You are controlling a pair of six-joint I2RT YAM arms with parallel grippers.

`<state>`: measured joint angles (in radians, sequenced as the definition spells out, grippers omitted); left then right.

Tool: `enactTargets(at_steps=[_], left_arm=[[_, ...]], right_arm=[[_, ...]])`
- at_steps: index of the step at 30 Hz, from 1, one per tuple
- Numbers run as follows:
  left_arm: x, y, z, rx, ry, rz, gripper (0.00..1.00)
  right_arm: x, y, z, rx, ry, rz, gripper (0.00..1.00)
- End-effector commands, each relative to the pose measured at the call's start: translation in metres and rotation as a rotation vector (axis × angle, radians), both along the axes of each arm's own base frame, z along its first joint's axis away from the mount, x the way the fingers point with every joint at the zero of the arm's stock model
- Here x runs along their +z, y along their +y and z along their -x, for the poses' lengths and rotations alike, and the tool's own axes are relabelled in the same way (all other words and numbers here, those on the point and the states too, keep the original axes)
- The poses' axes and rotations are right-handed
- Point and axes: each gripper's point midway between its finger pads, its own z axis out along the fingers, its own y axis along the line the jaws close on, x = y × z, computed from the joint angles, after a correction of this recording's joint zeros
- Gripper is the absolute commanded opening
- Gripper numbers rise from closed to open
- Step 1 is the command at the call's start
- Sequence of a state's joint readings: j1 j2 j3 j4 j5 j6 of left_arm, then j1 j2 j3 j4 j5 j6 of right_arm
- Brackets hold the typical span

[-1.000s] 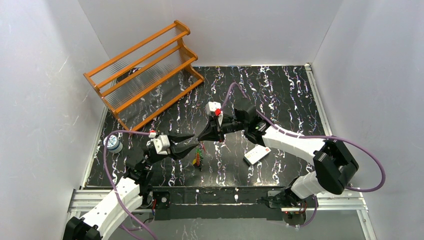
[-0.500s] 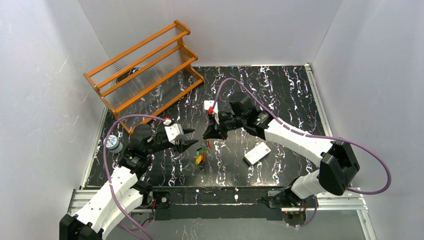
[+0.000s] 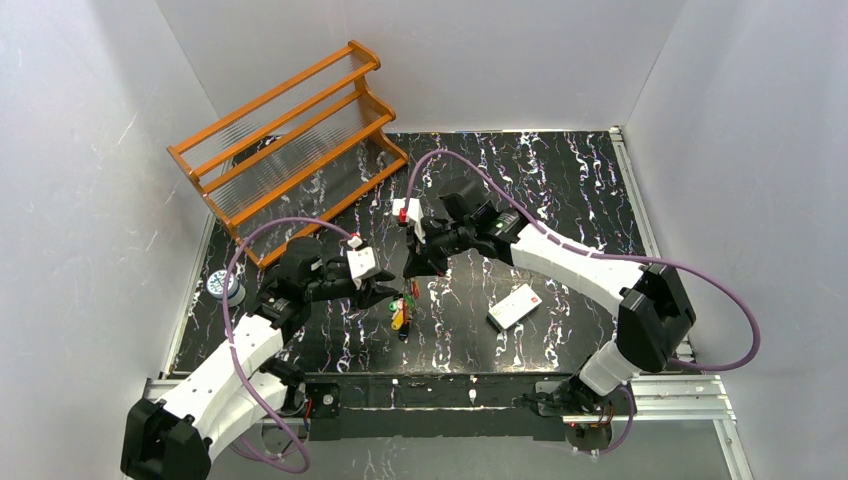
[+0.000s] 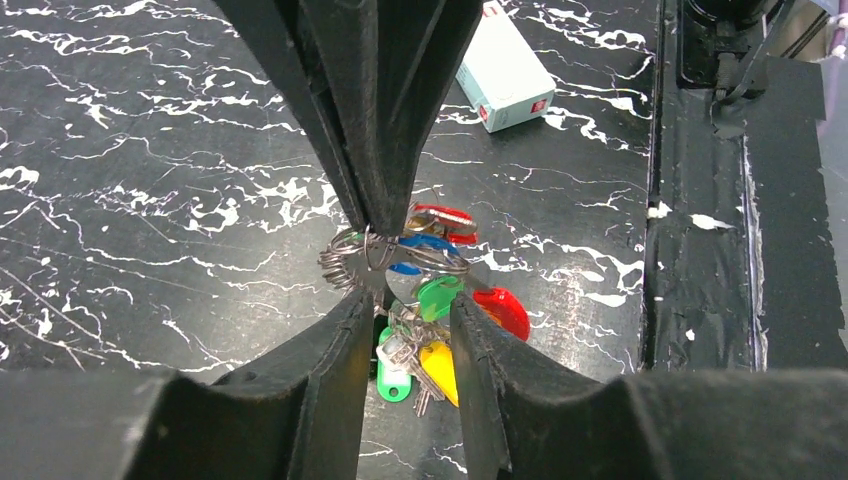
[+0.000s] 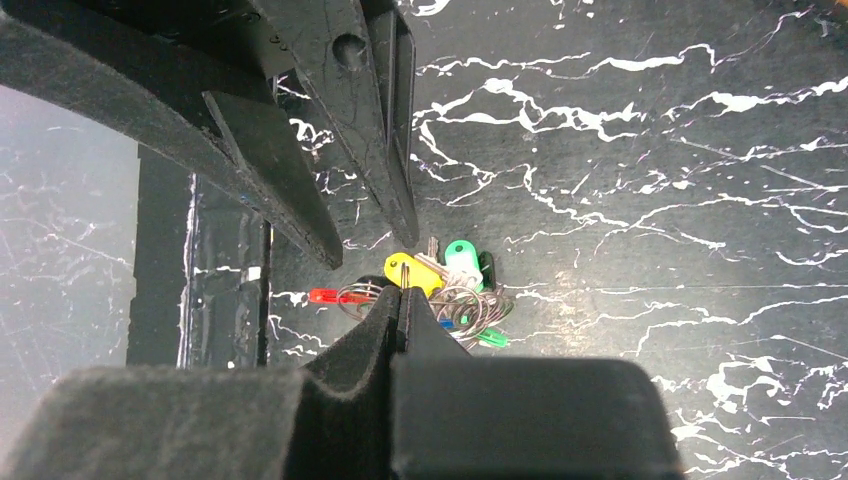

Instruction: Put the keys on the keyring

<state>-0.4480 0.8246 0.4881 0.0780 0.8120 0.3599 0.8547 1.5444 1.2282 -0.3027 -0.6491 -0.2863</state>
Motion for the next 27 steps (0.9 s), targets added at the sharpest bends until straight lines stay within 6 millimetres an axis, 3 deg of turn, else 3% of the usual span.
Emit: enactTargets(at_steps=[1, 8, 23, 27], left_arm=[[0.013, -0.007, 0.004, -0.071, -0.020, 0.017, 0.32], [0.011, -0.010, 0.001, -0.082, -0.015, 0.011, 0.27], [0.013, -0.008, -0.006, -0.046, -0.047, 0.009, 0.30], [0.012, -0.009, -0.004, -0.058, -0.039, 0.015, 0.23]], right_arm=[[0.022, 0.011, 0.002, 0.023, 0.005, -0.033, 0.01], [0.018, 0.016, 0.008, 0.052, 0.037, -0.018, 0.01], [0.018, 0.018, 0.017, 0.089, 0.055, -0.020, 0.01], [0.020, 0.019, 0.017, 0.091, 0.052, -0.025, 0.01]])
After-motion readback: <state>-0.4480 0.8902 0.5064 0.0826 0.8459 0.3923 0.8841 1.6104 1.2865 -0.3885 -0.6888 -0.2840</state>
